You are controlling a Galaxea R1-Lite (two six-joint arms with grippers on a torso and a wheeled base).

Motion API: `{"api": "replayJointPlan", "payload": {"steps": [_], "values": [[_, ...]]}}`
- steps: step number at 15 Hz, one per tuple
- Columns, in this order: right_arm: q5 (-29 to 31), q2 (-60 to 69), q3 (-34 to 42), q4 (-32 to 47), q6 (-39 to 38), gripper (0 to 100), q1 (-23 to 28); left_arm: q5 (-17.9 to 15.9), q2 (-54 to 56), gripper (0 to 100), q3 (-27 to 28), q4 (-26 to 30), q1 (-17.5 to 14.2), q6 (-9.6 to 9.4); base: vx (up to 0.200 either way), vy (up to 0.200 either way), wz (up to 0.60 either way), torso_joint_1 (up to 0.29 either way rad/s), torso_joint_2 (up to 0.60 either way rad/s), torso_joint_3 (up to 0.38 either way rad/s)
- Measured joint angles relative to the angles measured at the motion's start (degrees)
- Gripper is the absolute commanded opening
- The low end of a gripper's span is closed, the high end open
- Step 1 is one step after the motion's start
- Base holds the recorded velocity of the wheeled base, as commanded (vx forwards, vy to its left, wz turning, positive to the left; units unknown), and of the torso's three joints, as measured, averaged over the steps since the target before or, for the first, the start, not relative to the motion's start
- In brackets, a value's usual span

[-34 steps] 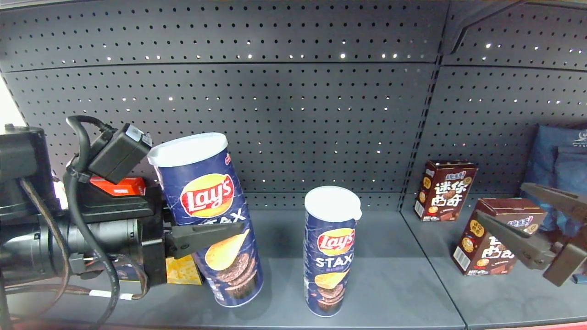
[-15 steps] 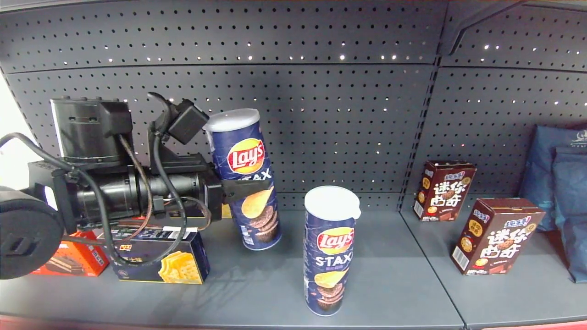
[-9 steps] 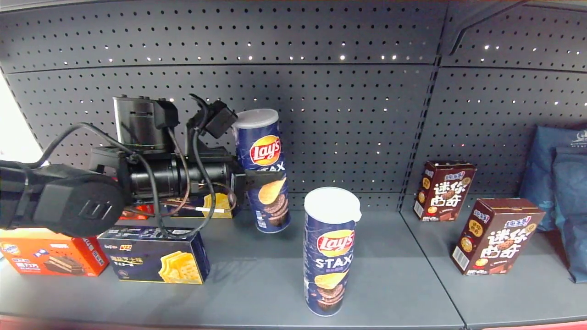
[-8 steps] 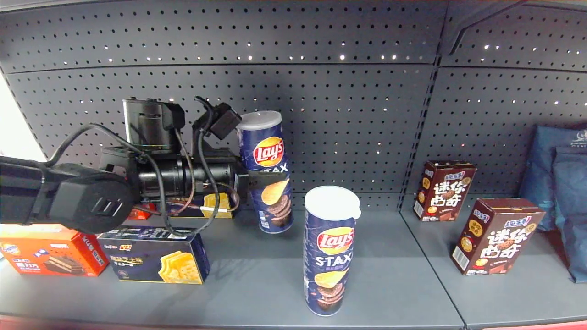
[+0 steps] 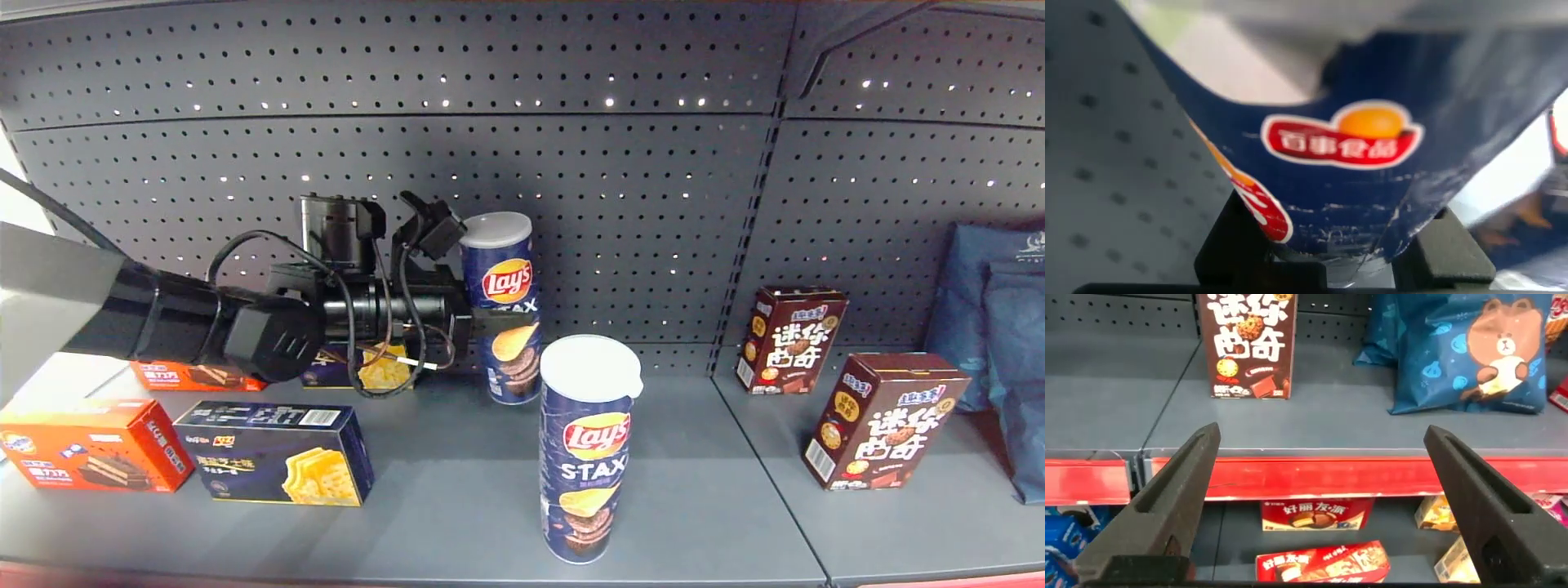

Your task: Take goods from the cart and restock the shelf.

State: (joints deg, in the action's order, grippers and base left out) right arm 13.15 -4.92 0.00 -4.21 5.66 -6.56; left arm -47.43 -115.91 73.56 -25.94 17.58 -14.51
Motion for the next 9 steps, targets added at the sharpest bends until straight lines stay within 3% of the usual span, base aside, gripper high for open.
{"api": "replayJointPlan", "payload": {"steps": [4,9], "values": [[-0.67,0.00,0.00,0.00,0.11,100,0.00,-1.21,-4.66,0,4.94,0.05,0.17,-0.87,0.000,0.000,0.00,0.000,0.00,0.000],[-0.67,-0.04,0.00,0.00,0.13,100,0.00,-3.45,-7.57,0,7.03,0.09,1.21,-1.80,0.000,0.000,0.00,0.000,0.00,0.000]]}}
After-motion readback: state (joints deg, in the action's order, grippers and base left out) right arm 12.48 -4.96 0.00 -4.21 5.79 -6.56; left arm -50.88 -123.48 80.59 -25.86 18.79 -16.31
